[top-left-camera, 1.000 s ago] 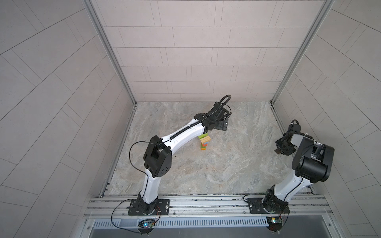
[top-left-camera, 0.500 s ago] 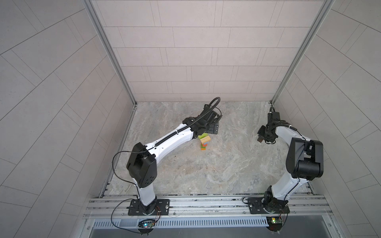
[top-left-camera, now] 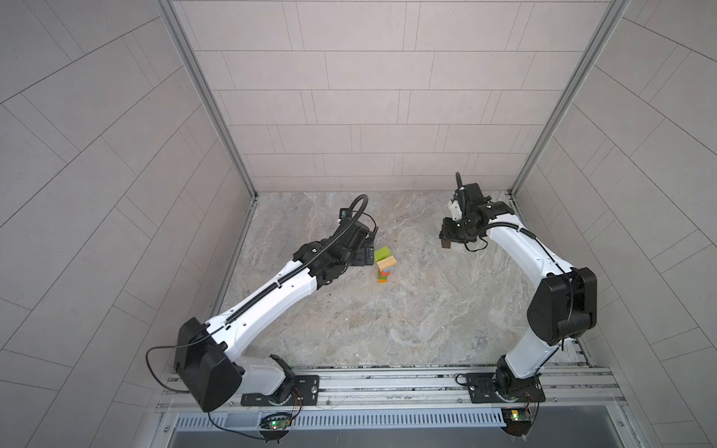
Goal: Build the wood block tower
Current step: 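Close the right gripper on the dark brown block while left arm draws back, then carry the dark brown block over the structure with the right gripper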
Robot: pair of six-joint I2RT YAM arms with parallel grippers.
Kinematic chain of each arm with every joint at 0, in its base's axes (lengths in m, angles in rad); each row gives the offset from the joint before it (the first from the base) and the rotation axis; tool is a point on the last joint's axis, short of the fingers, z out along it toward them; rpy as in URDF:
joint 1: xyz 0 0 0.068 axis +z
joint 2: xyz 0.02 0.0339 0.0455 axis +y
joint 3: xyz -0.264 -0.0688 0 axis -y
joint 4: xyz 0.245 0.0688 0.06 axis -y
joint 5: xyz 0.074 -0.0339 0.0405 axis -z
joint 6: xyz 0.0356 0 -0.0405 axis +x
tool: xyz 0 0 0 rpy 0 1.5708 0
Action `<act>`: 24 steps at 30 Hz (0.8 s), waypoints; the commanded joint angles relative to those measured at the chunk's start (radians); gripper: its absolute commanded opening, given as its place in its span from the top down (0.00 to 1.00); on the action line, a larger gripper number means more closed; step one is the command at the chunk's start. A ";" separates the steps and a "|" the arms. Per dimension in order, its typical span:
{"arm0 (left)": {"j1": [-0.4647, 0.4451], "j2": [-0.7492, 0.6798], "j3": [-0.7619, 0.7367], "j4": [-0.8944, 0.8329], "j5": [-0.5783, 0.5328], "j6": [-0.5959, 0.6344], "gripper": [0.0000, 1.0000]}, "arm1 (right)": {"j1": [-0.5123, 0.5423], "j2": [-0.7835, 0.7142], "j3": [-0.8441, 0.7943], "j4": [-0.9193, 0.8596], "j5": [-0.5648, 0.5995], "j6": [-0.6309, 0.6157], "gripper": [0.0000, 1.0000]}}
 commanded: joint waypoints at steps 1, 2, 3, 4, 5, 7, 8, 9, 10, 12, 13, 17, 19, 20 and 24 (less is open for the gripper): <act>0.023 -0.088 -0.061 -0.039 -0.024 -0.034 0.00 | 0.075 0.032 0.099 -0.154 0.023 -0.070 0.82; 0.027 -0.115 -0.082 -0.040 -0.028 -0.036 0.00 | 0.102 0.039 0.129 -0.171 0.025 -0.077 0.83; 0.031 -0.139 -0.102 -0.040 -0.034 -0.036 0.00 | 0.127 0.047 0.152 -0.184 0.032 -0.085 0.83; 0.034 -0.163 -0.123 -0.041 -0.042 -0.041 0.00 | 0.151 0.055 0.176 -0.198 0.041 -0.091 0.83; 0.041 -0.185 -0.143 -0.048 -0.057 -0.053 0.00 | 0.179 0.065 0.205 -0.217 0.057 -0.097 0.83; 0.052 -0.218 -0.179 -0.051 -0.062 -0.068 0.00 | 0.229 0.088 0.257 -0.258 0.103 -0.107 0.83; 0.057 -0.233 -0.202 -0.043 -0.059 -0.074 0.00 | 0.255 0.099 0.283 -0.276 0.121 -0.112 0.83; 0.061 -0.246 -0.224 -0.035 -0.058 -0.078 0.00 | 0.274 0.110 0.303 -0.290 0.123 -0.115 0.83; 0.065 -0.258 -0.248 -0.023 -0.059 -0.083 0.00 | 0.291 0.121 0.324 -0.300 0.121 -0.118 0.83; 0.071 -0.274 -0.296 0.003 -0.059 -0.094 0.00 | 0.325 0.142 0.360 -0.321 0.142 -0.123 0.83; 0.077 -0.283 -0.321 0.021 -0.057 -0.102 0.00 | 0.343 0.154 0.380 -0.336 0.158 -0.126 0.83; 0.090 -0.302 -0.414 0.104 -0.038 -0.116 0.00 | 0.394 0.204 0.447 -0.378 0.166 -0.132 0.83; 0.093 -0.305 -0.460 0.154 -0.027 -0.116 0.00 | 0.411 0.218 0.456 -0.379 0.166 -0.132 0.83; 0.094 -0.304 -0.476 0.172 -0.027 -0.116 0.00 | 0.417 0.225 0.459 -0.379 0.165 -0.130 0.83; 0.095 -0.295 -0.517 0.220 -0.029 -0.106 0.00 | 0.440 0.257 0.473 -0.378 0.171 -0.126 0.83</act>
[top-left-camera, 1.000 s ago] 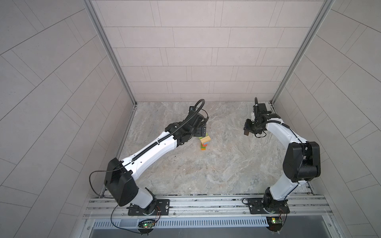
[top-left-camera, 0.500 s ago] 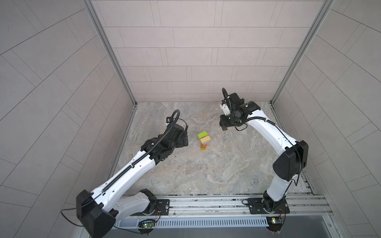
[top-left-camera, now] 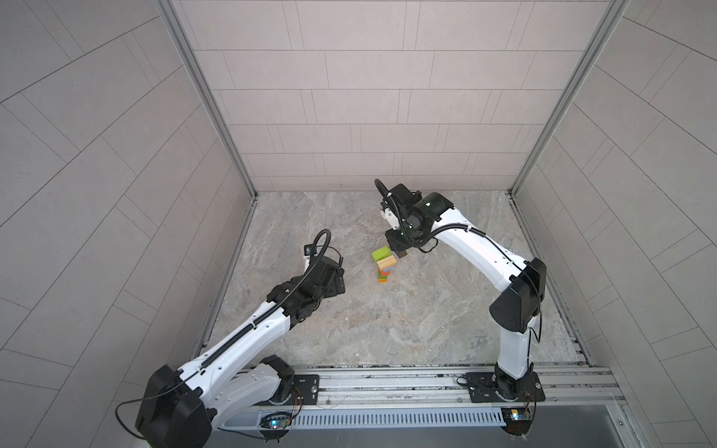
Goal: Build the wood block tower
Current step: 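Carry the dark brown block over the structure with the right gripper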
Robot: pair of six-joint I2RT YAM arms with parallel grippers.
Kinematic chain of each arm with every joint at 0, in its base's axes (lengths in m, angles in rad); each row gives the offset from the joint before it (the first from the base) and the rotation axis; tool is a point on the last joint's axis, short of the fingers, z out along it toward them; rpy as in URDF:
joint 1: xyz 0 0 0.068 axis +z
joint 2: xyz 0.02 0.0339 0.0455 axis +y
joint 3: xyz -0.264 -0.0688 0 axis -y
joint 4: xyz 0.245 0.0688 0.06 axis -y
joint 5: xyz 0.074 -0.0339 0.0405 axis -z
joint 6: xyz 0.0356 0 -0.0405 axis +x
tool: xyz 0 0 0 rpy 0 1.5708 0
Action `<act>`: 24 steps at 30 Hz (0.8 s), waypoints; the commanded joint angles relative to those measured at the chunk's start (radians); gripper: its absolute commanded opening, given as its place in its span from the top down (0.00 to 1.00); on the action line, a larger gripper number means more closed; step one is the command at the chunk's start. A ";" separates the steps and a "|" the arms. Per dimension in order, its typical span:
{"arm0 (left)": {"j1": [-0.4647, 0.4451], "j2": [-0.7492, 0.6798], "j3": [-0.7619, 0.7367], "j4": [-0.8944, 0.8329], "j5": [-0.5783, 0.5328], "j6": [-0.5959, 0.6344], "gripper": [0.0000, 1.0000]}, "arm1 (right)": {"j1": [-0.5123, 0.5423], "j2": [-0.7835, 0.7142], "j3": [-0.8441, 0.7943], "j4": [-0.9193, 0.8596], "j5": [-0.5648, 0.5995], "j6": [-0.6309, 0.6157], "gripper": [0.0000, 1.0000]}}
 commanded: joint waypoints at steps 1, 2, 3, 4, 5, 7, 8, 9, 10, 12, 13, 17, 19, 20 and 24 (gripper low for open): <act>0.007 -0.002 -0.024 0.082 -0.006 0.000 0.00 | 0.022 0.033 0.030 -0.041 0.030 -0.014 0.83; 0.008 0.003 -0.030 0.090 -0.006 0.001 0.00 | 0.032 0.052 0.046 -0.052 0.039 -0.015 0.84; 0.009 0.006 -0.033 0.096 -0.006 0.002 0.00 | 0.037 0.065 0.059 -0.060 0.043 -0.014 0.84; 0.009 0.011 -0.037 0.102 -0.004 0.001 0.00 | 0.042 0.081 0.071 -0.067 0.043 -0.014 0.85; 0.009 0.014 -0.043 0.109 -0.004 0.002 0.00 | 0.047 0.093 0.083 -0.071 0.042 -0.015 0.85; 0.009 0.019 -0.053 0.124 -0.003 0.002 0.00 | 0.054 0.114 0.100 -0.075 0.041 -0.015 0.85; 0.011 0.022 -0.061 0.132 -0.002 0.002 0.00 | 0.056 0.121 0.107 -0.077 0.040 -0.014 0.85; 0.011 0.024 -0.065 0.140 -0.002 0.002 0.00 | 0.057 0.127 0.112 -0.077 0.040 -0.011 0.85; 0.012 0.028 -0.069 0.148 -0.001 0.002 0.00 | 0.059 0.135 0.118 -0.077 0.039 -0.011 0.85; 0.020 0.040 -0.073 0.161 0.009 0.004 0.00 | 0.062 0.150 0.133 -0.080 0.038 -0.012 0.85; 0.023 0.047 -0.071 0.164 0.016 0.003 0.00 | 0.062 0.157 0.141 -0.083 0.039 -0.010 0.85; 0.033 0.062 -0.074 0.180 0.033 0.004 0.00 | 0.064 0.183 0.164 -0.089 0.044 -0.006 0.86; 0.037 0.066 -0.077 0.189 0.042 0.004 0.00 | 0.065 0.194 0.171 -0.092 0.051 -0.004 0.86; 0.037 0.068 -0.082 0.195 0.046 0.004 0.00 | 0.066 0.197 0.171 -0.091 0.051 -0.004 0.86; 0.039 0.083 -0.091 0.218 0.063 0.001 0.00 | 0.068 0.211 0.172 -0.085 0.053 0.004 0.86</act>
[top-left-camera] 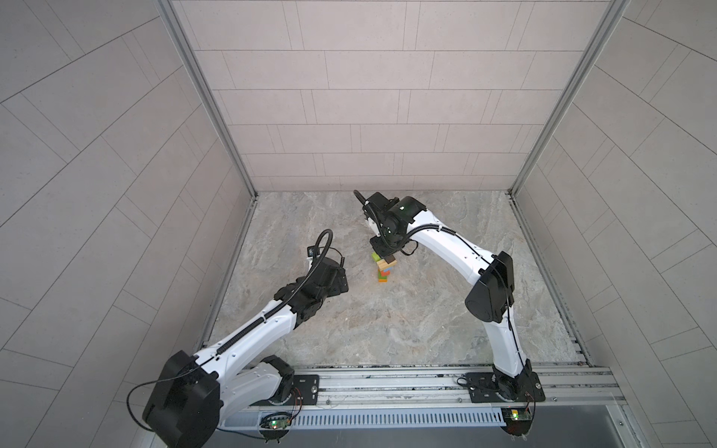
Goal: Build the wood block tower
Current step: 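Carry the dark brown block over the structure with the right gripper, then lower the dark brown block toward the top of the structure with right gripper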
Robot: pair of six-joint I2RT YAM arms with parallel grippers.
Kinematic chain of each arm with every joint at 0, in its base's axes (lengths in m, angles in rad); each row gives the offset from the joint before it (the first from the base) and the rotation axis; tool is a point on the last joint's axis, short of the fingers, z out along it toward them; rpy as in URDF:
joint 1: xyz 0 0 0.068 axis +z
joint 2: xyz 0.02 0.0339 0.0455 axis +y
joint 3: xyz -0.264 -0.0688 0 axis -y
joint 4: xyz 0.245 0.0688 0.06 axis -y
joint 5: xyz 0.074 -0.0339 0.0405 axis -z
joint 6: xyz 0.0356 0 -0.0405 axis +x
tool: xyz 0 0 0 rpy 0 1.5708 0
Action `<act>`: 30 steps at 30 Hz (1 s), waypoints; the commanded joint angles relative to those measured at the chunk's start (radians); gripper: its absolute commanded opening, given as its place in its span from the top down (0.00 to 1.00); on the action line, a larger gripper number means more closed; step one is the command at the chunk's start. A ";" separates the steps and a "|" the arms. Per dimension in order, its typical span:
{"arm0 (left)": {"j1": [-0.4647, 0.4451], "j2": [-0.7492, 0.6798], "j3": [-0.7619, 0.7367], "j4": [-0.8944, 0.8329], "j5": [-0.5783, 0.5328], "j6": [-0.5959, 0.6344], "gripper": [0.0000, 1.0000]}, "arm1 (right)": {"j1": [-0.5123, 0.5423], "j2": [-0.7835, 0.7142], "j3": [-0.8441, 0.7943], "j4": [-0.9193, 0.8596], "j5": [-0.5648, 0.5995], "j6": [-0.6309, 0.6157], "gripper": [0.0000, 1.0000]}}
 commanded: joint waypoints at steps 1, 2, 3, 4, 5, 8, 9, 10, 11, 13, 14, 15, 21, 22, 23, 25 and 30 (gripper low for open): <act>0.007 0.015 -0.017 0.032 0.015 0.000 0.00 | 0.007 0.022 0.013 -0.026 0.026 0.008 0.86; 0.006 0.019 -0.018 0.035 0.020 0.000 0.00 | 0.007 0.026 0.012 -0.024 0.026 0.010 0.86; 0.008 0.022 -0.019 0.038 0.023 0.000 0.00 | 0.009 0.031 0.012 -0.024 0.026 0.011 0.86; 0.008 0.025 -0.019 0.041 0.026 0.000 0.00 | 0.009 0.035 0.012 -0.022 0.026 0.014 0.86; 0.008 0.027 -0.020 0.044 0.026 0.000 0.00 | 0.009 0.038 0.012 -0.022 0.026 0.015 0.86; 0.010 0.031 -0.020 0.047 0.032 0.002 0.00 | 0.009 0.045 0.014 -0.018 0.026 0.020 0.86; 0.011 0.031 -0.020 0.049 0.036 0.005 0.00 | 0.009 0.048 0.015 -0.017 0.026 0.021 0.86; 0.011 0.031 -0.022 0.051 0.039 0.004 0.00 | 0.009 0.050 0.017 -0.016 0.026 0.023 0.86; 0.012 0.031 -0.023 0.053 0.040 0.005 0.00 | 0.009 0.051 0.018 -0.015 0.025 0.024 0.86; 0.014 0.031 -0.026 0.057 0.045 0.005 0.00 | 0.009 0.053 0.022 -0.015 0.025 0.026 0.86; 0.014 0.031 -0.026 0.060 0.047 0.005 0.00 | 0.009 0.054 0.024 -0.016 0.023 0.027 0.86; 0.016 0.033 -0.026 0.061 0.049 0.006 0.00 | 0.009 0.056 0.026 -0.015 0.023 0.029 0.85; 0.022 0.040 -0.029 0.061 0.051 0.008 0.00 | 0.009 0.060 0.024 -0.016 0.023 0.034 0.85; 0.024 0.039 -0.029 0.062 0.053 0.008 0.00 | 0.010 0.060 0.024 -0.015 0.023 0.035 0.84; 0.023 0.038 -0.029 0.063 0.056 0.008 0.00 | 0.010 0.060 0.025 -0.015 0.023 0.037 0.84; 0.024 0.037 -0.029 0.063 0.056 0.008 0.00 | 0.009 0.060 0.026 -0.014 0.024 0.037 0.84; 0.026 0.036 -0.033 0.063 0.056 0.007 0.00 | 0.009 0.061 0.029 -0.012 0.023 0.042 0.83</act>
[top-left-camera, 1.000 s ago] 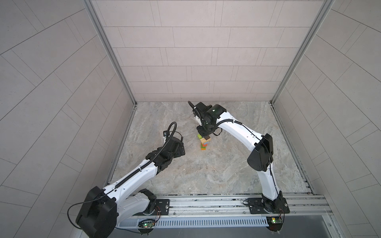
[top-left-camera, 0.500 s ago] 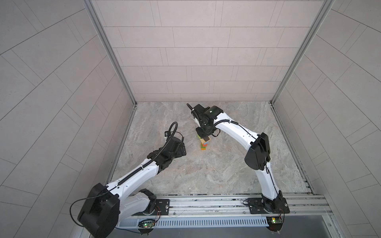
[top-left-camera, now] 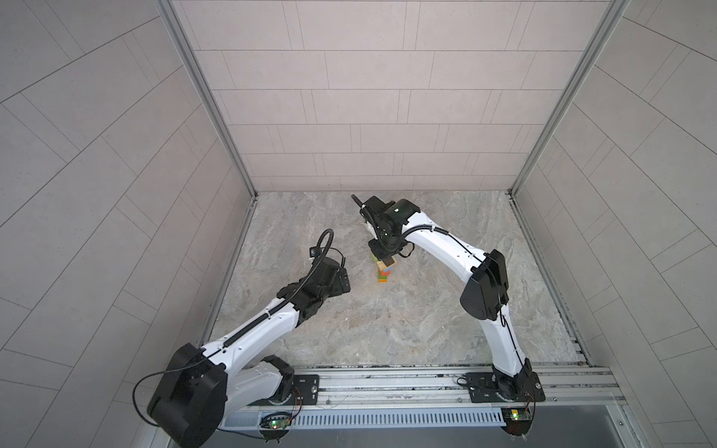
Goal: Build the wood block tower
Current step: 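Lower the dark brown block toward the top of the structure with right gripper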
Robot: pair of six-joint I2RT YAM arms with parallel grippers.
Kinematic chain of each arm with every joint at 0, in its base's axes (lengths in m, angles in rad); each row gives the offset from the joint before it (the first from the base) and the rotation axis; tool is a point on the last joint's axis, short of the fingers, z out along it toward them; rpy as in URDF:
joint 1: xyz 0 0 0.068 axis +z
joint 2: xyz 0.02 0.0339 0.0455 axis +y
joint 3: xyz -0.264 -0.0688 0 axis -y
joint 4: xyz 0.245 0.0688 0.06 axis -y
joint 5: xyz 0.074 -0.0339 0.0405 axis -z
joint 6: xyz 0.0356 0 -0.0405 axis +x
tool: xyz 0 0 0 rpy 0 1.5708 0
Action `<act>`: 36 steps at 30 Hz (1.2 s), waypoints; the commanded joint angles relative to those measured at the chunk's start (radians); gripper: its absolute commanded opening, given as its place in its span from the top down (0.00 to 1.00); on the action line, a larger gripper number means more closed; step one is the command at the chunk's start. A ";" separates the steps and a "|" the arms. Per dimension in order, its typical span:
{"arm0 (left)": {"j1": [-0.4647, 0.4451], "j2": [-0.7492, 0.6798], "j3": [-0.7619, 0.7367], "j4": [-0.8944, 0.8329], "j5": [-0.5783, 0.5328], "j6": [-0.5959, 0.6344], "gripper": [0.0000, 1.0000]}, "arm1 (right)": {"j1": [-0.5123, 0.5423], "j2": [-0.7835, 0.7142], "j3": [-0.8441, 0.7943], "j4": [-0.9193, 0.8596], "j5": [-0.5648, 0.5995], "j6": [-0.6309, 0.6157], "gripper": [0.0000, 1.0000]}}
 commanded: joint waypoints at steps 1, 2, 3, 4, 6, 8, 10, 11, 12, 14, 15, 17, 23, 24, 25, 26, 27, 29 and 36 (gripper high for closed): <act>0.007 0.001 -0.014 0.006 -0.005 0.006 0.00 | 0.007 0.023 0.029 -0.013 0.016 0.016 0.83; 0.007 0.001 -0.014 0.006 -0.005 0.006 0.00 | 0.008 0.023 0.029 -0.012 0.014 0.017 0.82; 0.007 0.000 -0.014 0.007 -0.005 0.007 0.00 | 0.007 0.024 0.031 -0.010 0.013 0.019 0.82; 0.007 -0.001 -0.014 0.006 -0.003 0.006 0.00 | 0.007 0.024 0.031 -0.010 0.011 0.019 0.82; 0.007 -0.003 -0.017 0.005 -0.003 0.007 0.00 | 0.007 0.024 0.031 -0.010 0.011 0.021 0.81; 0.007 -0.004 -0.019 0.008 -0.003 0.006 0.00 | 0.007 0.024 0.031 -0.011 0.011 0.021 0.81; 0.009 -0.003 -0.020 0.010 -0.003 0.007 0.00 | 0.007 0.023 0.031 -0.009 0.011 0.023 0.81; 0.008 -0.003 -0.020 0.010 0.000 0.007 0.00 | 0.007 0.024 0.031 -0.007 0.011 0.023 0.81; 0.010 -0.002 -0.019 0.010 0.001 0.006 0.00 | 0.007 0.024 0.031 -0.006 0.010 0.022 0.80; 0.010 -0.003 -0.019 0.010 0.000 0.007 0.00 | 0.007 0.024 0.030 -0.004 0.010 0.024 0.79; 0.010 -0.003 -0.020 0.009 0.001 0.006 0.00 | 0.007 0.024 0.029 -0.003 0.010 0.024 0.79; 0.010 -0.005 -0.021 0.008 -0.002 0.006 0.00 | 0.007 0.024 0.029 0.001 0.010 0.026 0.78; 0.012 -0.006 -0.022 0.008 0.001 0.006 0.00 | 0.007 0.023 0.029 0.011 0.002 0.033 0.77; 0.012 -0.006 -0.022 0.007 0.001 0.006 0.00 | 0.007 0.023 0.029 0.011 0.001 0.034 0.76; 0.012 -0.006 -0.022 0.008 0.001 0.007 0.00 | 0.007 0.024 0.029 0.011 0.000 0.034 0.75; 0.012 -0.006 -0.022 0.008 0.001 0.007 0.00 | 0.007 0.024 0.029 0.011 0.002 0.035 0.74; 0.012 -0.010 -0.023 0.008 0.001 0.007 0.00 | 0.005 0.024 0.030 0.010 0.004 0.034 0.73; 0.012 -0.009 -0.023 0.010 0.002 0.007 0.00 | 0.005 0.024 0.029 0.010 0.005 0.035 0.71; 0.013 -0.008 -0.024 0.010 0.004 0.006 0.00 | 0.005 0.025 0.029 0.013 0.006 0.034 0.67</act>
